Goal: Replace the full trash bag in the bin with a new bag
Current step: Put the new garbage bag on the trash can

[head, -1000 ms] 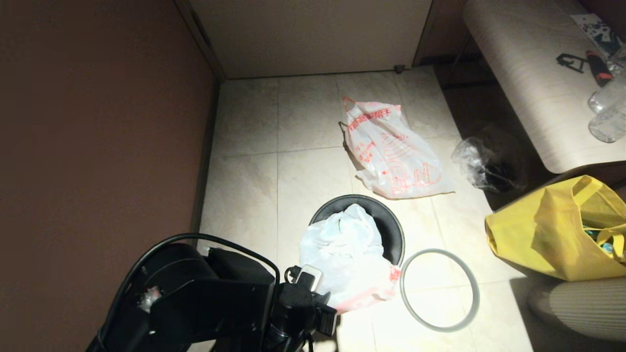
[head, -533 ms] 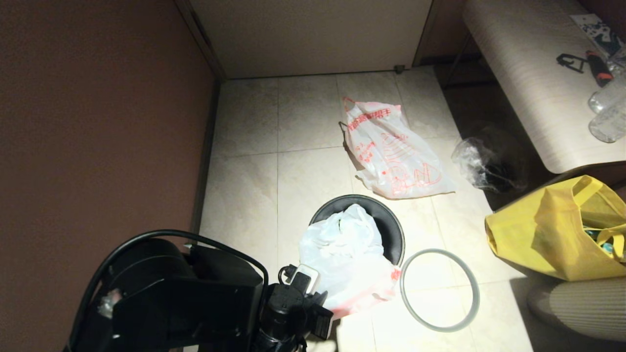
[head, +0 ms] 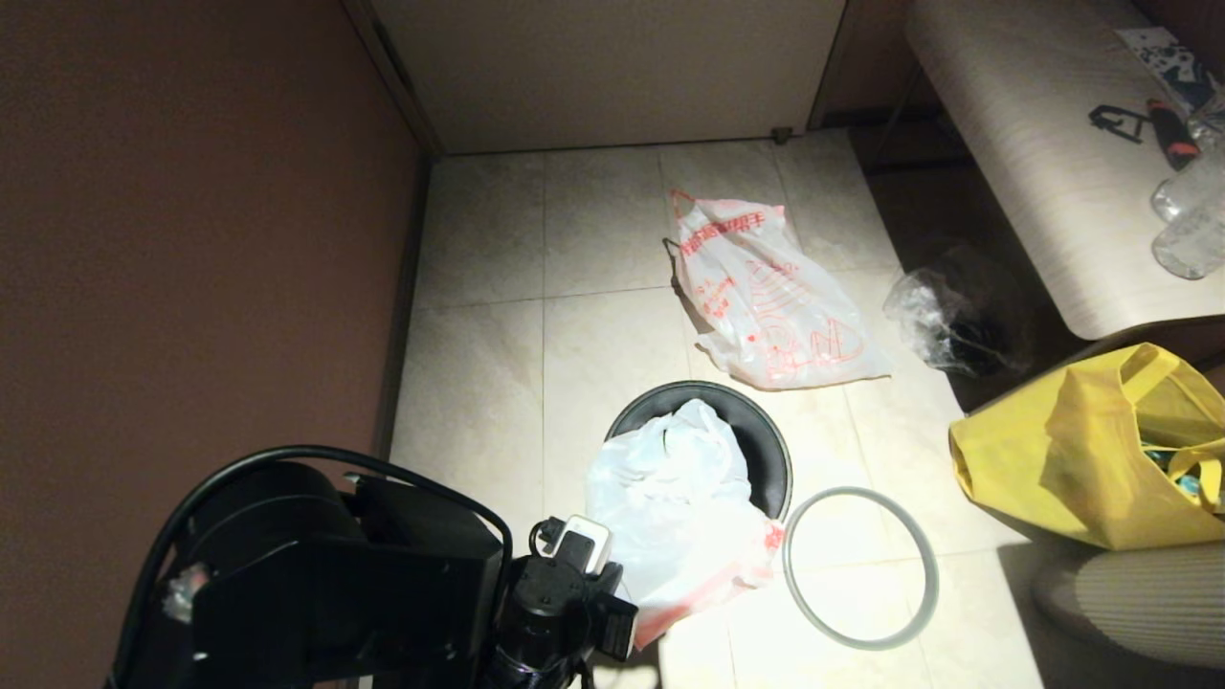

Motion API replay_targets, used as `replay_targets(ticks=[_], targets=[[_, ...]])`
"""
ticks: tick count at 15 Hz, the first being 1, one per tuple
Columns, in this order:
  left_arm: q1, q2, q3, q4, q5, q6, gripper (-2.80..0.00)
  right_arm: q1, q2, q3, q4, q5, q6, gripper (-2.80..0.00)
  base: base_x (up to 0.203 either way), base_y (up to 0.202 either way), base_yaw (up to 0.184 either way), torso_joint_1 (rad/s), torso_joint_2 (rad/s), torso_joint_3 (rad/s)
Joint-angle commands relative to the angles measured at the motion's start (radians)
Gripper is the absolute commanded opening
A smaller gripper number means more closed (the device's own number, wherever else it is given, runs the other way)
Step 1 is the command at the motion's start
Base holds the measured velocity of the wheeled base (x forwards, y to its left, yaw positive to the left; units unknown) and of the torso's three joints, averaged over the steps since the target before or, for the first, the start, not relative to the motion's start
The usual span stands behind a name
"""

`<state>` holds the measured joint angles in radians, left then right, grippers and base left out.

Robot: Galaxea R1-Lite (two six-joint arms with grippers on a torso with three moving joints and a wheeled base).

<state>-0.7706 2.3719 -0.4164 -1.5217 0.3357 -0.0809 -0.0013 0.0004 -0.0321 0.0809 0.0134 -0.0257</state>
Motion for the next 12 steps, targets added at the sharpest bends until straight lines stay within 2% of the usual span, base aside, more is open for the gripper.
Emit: replay_targets(ticks=[1, 2, 3, 8, 12], targets=[[-0.001, 0.000, -0.004, -0.008, 0.002, 0.000, -2.80, 0.000, 0.000, 0.000, 0.000, 0.000, 0.001, -2.80, 0.000, 0.000, 0.000, 0.000, 0.00, 0.000], [-0.002, -0.004, 0.004, -0.008, 0.004, -0.003, -2.80, 0.000, 0.000, 0.000, 0.000, 0.000, 0.000, -2.80, 0.000, 0.000, 0.000, 0.000, 0.00, 0.000], [-0.006, -0.007, 0.016, -0.008, 0.005, -0.005, 0.00, 0.000, 0.000, 0.000, 0.000, 0.000, 0.000, -2.80, 0.000, 0.000, 0.000, 0.000, 0.00, 0.000], [-0.010, -0.014, 0.026, -0.008, -0.001, -0.012, 0.00, 0.000, 0.000, 0.000, 0.000, 0.000, 0.000, -2.80, 0.000, 0.000, 0.000, 0.000, 0.00, 0.000], [-0.010, 0.002, -0.059, -0.008, -0.022, -0.002, 0.00, 0.001, 0.000, 0.000, 0.000, 0.000, 0.000, -2.80, 0.000, 0.000, 0.000, 0.000, 0.00, 0.000]])
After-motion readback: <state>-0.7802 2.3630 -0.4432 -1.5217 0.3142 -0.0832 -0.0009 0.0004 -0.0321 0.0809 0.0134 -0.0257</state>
